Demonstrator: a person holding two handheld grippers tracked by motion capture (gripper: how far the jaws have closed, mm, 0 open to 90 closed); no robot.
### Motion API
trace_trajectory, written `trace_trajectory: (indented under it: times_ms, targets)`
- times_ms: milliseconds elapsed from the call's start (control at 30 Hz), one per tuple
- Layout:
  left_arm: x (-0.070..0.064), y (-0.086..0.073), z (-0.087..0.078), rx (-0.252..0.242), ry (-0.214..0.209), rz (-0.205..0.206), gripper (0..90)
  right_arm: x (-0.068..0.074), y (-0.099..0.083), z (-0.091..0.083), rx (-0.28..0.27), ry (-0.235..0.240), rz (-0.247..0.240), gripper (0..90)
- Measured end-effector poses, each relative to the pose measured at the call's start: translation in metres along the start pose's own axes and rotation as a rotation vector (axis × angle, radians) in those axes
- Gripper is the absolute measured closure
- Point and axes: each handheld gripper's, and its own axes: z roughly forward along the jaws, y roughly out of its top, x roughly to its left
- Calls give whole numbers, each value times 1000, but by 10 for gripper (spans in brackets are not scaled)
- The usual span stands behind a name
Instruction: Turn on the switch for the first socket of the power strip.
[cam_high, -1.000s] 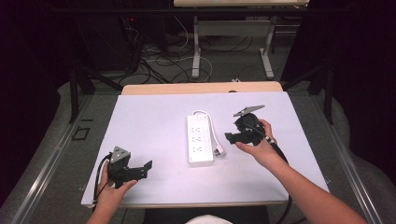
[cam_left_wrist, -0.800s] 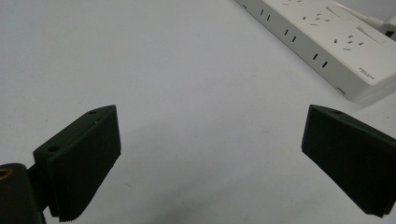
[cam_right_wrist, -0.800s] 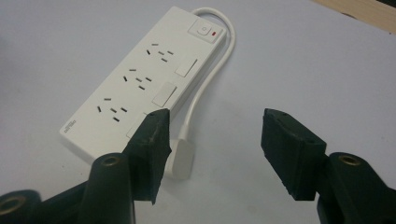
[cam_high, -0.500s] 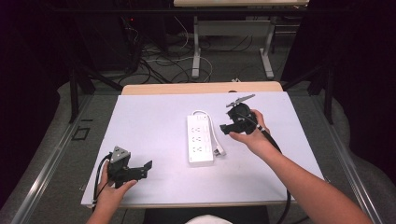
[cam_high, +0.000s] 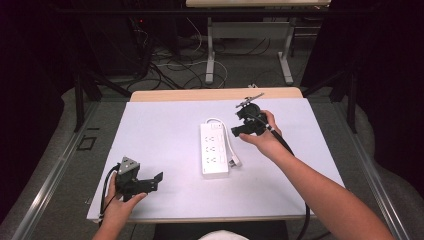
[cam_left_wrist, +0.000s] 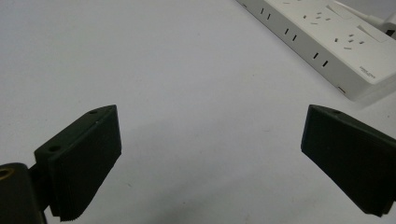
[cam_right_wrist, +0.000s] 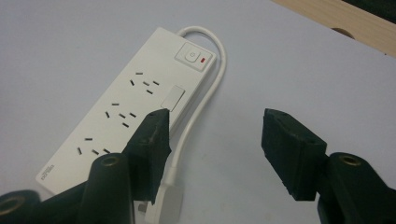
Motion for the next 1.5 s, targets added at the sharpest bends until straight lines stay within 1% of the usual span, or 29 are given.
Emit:
trace_trajectory:
  times_ms: [67,100,167,200,333,367,433,467,533,567,700,733,767,800,900,1033,1067,1100,1167,1200,1267,1300,1333,1367,1400,1433,1500]
  targets:
    - [0,0,0,0,0,1,48,0,3,2,2,7,13,408]
    - [0,0,1,-10,5,-2,48,-1,5,4,3,7,11,404]
    - [0,0,1,-9,5,-1,48,-1,7,5,5,1,14,404]
    - [0,0,1,-9,5,-2,49,-1,10,7,9,6,31,404]
    - [0,-1,1,-7,5,-2,49,-2,15,13,17,16,57,408]
    - [0,-1,1,-8,5,-2,50,-2,16,15,19,25,67,412]
    - [0,-1,1,-8,5,-2,50,-4,18,17,16,25,69,427]
    - [0,-1,1,-7,4,-2,50,-4,19,19,17,20,84,440]
    - [1,0,0,4,0,1,51,-5,21,22,19,44,98,452]
    - [1,0,0,4,0,1,51,-6,21,24,20,38,101,461]
    - [1,0,1,4,-1,0,52,-8,23,31,18,62,135,482]
    - [1,0,0,4,-1,1,52,-9,24,32,23,65,148,490]
    - [1,0,0,4,-1,1,53,-10,24,34,14,69,152,496]
    - [1,0,0,4,-1,0,53,-10,25,35,16,68,152,507]
    - [1,0,1,5,-2,0,54,-11,27,39,21,81,182,532]
    - [2,0,0,5,1,7,55,-12,27,43,24,88,190,553]
    - [2,0,0,5,1,7,55,-12,28,46,26,93,205,569]
    - [2,0,0,5,-2,0,56,-12,28,47,26,93,209,576]
    - [2,0,0,5,-2,0,57,-13,29,49,26,98,213,590]
    - [2,0,1,5,-2,0,58,-12,29,50,26,97,223,598]
    - [2,0,1,5,-2,1,60,-12,29,51,29,101,224,600]
    - [2,0,1,5,-2,1,60,-12,30,53,21,97,237,627]
    - [2,0,1,5,-1,1,60,-12,30,53,21,97,237,627]
    - [2,0,1,5,-1,2,61,-14,30,54,26,95,222,644]
    - [2,0,1,5,-1,2,61,-12,31,56,22,94,244,654]
    - [2,0,1,5,-1,2,61,-12,31,57,20,106,240,660]
    - [2,0,1,6,0,3,62,-12,31,59,33,92,242,673]
